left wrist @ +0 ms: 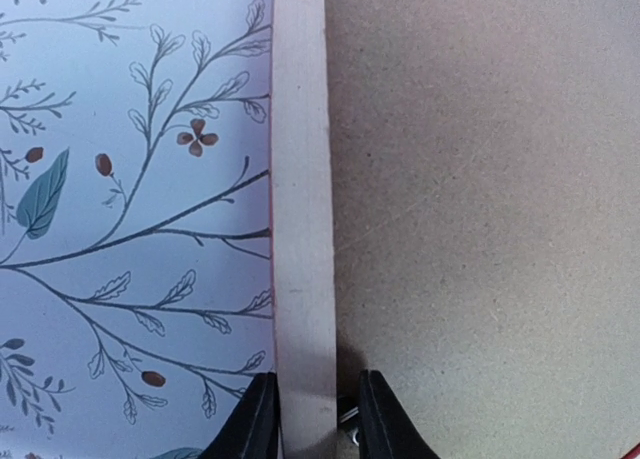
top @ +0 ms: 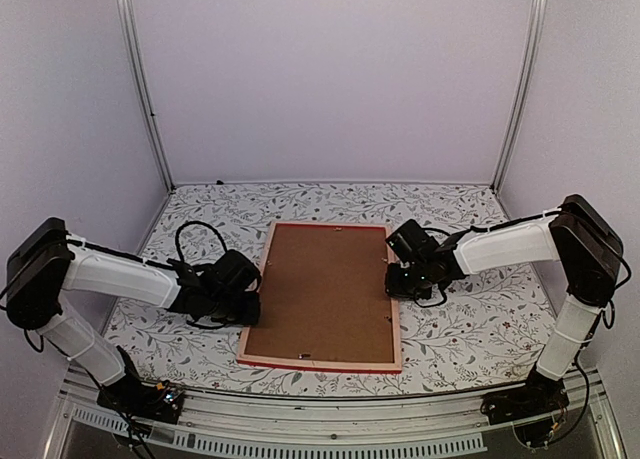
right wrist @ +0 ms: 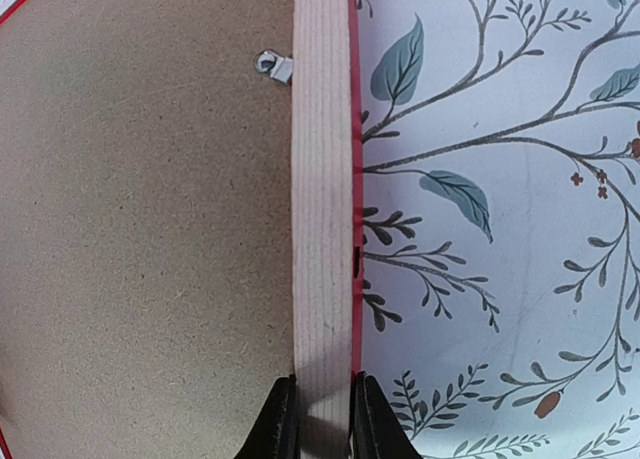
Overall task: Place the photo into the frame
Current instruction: Pick up the fastener from the backboard.
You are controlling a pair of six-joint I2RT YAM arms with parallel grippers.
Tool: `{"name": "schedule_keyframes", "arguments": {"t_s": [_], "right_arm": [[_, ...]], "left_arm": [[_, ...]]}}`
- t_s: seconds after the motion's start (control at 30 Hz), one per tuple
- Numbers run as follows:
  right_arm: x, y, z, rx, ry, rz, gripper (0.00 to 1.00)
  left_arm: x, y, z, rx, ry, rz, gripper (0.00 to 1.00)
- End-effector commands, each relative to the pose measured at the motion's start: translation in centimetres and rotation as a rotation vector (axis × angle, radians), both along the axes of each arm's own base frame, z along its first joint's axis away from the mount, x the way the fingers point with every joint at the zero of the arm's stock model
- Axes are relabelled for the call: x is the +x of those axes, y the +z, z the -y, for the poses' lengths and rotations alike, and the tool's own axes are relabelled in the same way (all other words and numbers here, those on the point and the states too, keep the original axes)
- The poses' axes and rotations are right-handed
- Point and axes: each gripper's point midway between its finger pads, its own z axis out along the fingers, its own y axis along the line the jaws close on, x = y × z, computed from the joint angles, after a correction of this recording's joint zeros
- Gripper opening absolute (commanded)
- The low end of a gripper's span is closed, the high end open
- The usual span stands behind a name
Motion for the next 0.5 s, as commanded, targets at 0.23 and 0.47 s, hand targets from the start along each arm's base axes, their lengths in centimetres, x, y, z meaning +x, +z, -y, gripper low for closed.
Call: {"name": "schedule_keyframes", "arguments": {"t_s": [0.23,0.47], "right_arm": [[-0.6,-0.2,0.0,0.026,0.011,-0.007,0.00],[-0.6,0.0,0.1,0.031,0.003,-0.005,0.00]], "left_arm": [[-1.9,-1.9,-2.1,0.045,0.014,-0.070,0.05],[-2.2,-0.2,-1.0,-0.032,0.003,-0.081,0.22]]}}
